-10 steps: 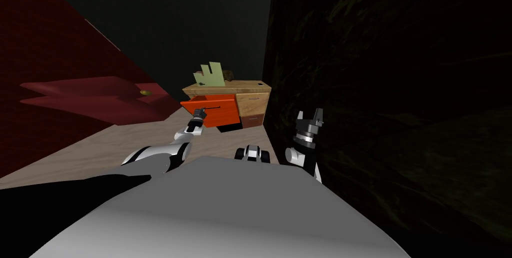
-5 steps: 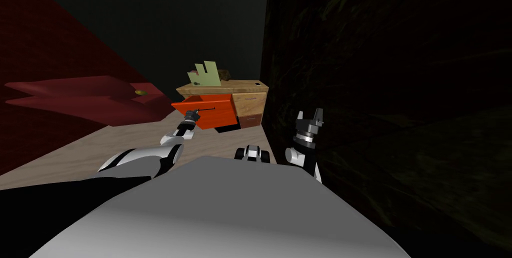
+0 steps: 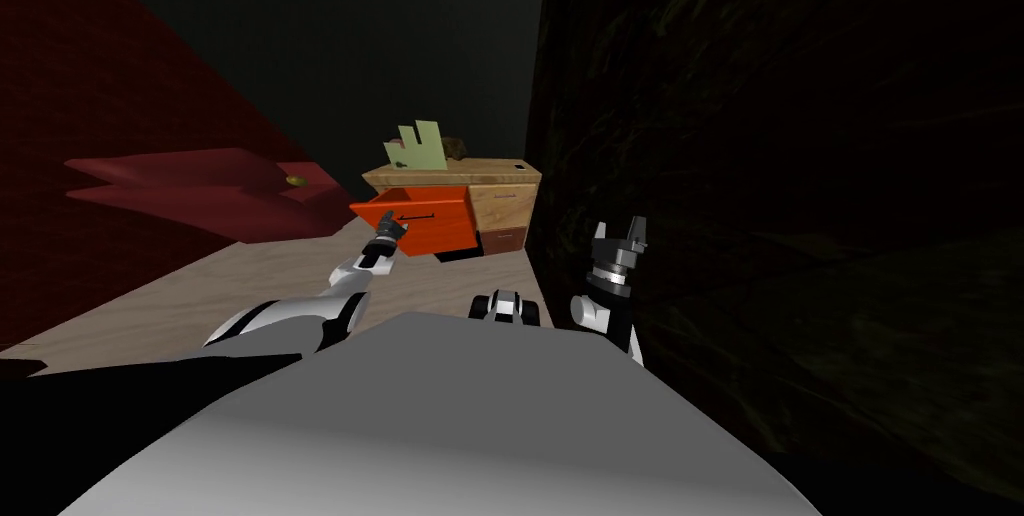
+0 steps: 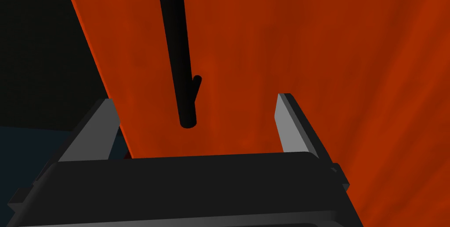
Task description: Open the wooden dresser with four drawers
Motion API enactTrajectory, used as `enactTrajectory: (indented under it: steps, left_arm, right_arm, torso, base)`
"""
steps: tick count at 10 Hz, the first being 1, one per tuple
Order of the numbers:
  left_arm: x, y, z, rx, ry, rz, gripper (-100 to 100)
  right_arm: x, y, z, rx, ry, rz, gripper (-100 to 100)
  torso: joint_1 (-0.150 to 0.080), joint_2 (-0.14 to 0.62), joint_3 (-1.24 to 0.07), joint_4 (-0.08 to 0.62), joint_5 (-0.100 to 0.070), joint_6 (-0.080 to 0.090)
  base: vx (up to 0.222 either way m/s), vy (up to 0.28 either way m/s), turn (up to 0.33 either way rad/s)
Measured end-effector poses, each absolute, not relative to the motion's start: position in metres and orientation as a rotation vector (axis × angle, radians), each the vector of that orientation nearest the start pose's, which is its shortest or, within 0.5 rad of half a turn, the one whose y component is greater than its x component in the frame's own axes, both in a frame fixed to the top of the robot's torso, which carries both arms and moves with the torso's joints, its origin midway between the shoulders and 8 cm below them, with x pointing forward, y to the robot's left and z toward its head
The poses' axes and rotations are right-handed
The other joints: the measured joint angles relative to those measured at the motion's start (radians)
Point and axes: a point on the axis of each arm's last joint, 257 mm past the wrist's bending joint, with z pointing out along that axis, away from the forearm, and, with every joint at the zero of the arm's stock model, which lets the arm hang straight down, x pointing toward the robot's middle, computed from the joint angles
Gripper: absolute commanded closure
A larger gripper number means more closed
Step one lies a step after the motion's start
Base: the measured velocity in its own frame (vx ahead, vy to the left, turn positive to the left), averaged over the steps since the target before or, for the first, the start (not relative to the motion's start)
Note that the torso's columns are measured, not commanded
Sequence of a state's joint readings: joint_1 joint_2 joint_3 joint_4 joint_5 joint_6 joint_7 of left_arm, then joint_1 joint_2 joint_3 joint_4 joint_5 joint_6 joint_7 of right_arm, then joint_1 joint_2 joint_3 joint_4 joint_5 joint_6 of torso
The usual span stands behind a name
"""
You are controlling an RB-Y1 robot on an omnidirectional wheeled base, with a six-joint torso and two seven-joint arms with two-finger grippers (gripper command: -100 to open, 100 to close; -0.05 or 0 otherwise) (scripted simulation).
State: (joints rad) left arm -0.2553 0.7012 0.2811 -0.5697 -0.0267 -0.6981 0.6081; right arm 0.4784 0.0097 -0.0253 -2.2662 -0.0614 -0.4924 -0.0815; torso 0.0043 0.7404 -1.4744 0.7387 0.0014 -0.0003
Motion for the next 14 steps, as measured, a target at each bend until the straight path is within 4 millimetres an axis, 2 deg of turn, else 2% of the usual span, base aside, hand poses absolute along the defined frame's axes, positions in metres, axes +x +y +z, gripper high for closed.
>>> enactTrajectory:
  steps: [1,2,3,4,5,7,10,11,12,13,14]
  left_arm:
    - [0.501,0.635,-0.196,-1.213,0.886,-1.031,-100]
    - [0.517,0.624,-0.196,-1.211,0.890,-1.041,-100]
    - [0.524,0.615,-0.194,-1.204,0.893,-1.048,-100]
    - [0.542,0.599,-0.188,-1.197,0.896,-1.064,-100]
    - [0.550,0.592,-0.187,-1.197,0.902,-1.066,-100]
    - [0.580,0.555,-0.179,-1.183,0.918,-1.098,-100]
    - [0.610,0.522,-0.172,-1.180,0.947,-1.111,-100]
    - [0.618,0.503,-0.165,-1.168,0.954,-1.130,-100]
    - [0.629,0.496,-0.165,-1.173,0.967,-1.126,-100]
    - [0.641,0.476,-0.158,-1.162,0.977,-1.143,-100]
    - [0.649,0.468,-0.152,-1.154,0.986,-1.146,-100]
  right_arm:
    - [0.346,-0.295,0.024,0.731,0.539,1.398,0]
    - [0.346,-0.295,0.024,0.731,0.539,1.398,0]
    - [0.346,-0.295,0.024,0.731,0.539,1.398,0]
    - [0.346,-0.295,0.024,0.731,0.539,1.398,0]
    - [0.346,-0.295,0.024,0.731,0.539,1.398,0]
    - [0.346,-0.295,0.024,0.731,0.539,1.398,0]
    - [0.346,-0.295,0.024,0.731,0.539,1.398,0]
    - [0.346,-0.295,0.024,0.731,0.539,1.398,0]
    - [0.346,-0.295,0.024,0.731,0.539,1.398,0]
    - [0.346,-0.295,0.024,0.731,0.539,1.398,0]
    - [0.346,-0.295,0.024,0.731,0.539,1.398,0]
  torso:
    - [-0.004,-0.002,-0.001,0.000,-0.001,0.000]
    - [-0.005,-0.003,-0.002,-0.001,-0.002,0.000]
    - [-0.006,-0.003,-0.002,-0.001,-0.002,0.000]
    - [-0.005,-0.002,-0.002,-0.001,-0.002,0.000]
    - [-0.005,-0.002,-0.002,-0.001,-0.001,0.000]
    - [-0.002,-0.001,-0.001,0.000,-0.001,0.000]
    - [-0.006,-0.004,-0.002,-0.001,-0.002,0.001]
    - [-0.005,-0.002,-0.002,-0.001,-0.002,0.000]
    - [-0.005,-0.003,-0.002,-0.001,-0.002,0.001]
    - [-0.004,-0.003,-0.002,-0.001,-0.001,0.000]
    - [-0.004,-0.002,-0.002,-0.001,-0.001,0.000]
  base:
    - [-0.055,0.068,0.124]
    - [-0.044,0.050,0.070]
    - [-0.061,0.055,0.162]
    - [-0.049,0.053,0.055]
    - [-0.048,0.080,0.142]
    - [-0.070,0.076,0.131]
    - [-0.046,0.065,0.105]
    - [-0.042,0.051,0.074]
    - [-0.040,0.066,0.139]
    - [-0.039,0.055,0.055]
    - [-0.069,0.076,0.133]
